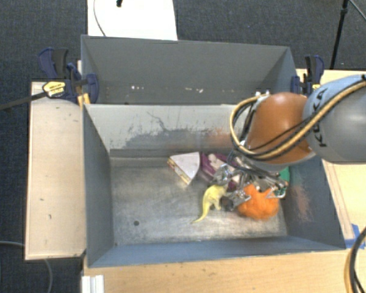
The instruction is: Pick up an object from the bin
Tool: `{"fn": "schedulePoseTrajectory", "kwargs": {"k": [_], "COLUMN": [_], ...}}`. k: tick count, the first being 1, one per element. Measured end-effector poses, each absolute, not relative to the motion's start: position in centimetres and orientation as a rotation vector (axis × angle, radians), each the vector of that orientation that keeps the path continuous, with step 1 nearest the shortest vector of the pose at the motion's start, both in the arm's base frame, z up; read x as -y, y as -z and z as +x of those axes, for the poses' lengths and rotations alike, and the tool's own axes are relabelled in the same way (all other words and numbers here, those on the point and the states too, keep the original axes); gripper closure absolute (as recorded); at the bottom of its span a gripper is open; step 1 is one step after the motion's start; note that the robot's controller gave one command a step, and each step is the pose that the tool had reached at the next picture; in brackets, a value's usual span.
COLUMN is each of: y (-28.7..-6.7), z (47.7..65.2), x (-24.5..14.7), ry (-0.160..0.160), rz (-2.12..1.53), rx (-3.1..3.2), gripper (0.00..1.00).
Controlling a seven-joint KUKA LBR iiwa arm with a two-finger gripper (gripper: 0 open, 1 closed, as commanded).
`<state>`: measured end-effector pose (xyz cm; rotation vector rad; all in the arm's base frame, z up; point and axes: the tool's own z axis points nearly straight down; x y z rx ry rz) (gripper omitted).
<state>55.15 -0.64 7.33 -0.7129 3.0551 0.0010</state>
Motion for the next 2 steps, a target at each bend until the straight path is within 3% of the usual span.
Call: {"fn": "schedulePoseTrajectory", "kwargs": {"k": [2], "y": [-7.33], "z": [55.15], "x": [0.64], "ry": [-0.001], "rz": [-0.712], "rx": [-3.055], "gripper": [1.0]}}
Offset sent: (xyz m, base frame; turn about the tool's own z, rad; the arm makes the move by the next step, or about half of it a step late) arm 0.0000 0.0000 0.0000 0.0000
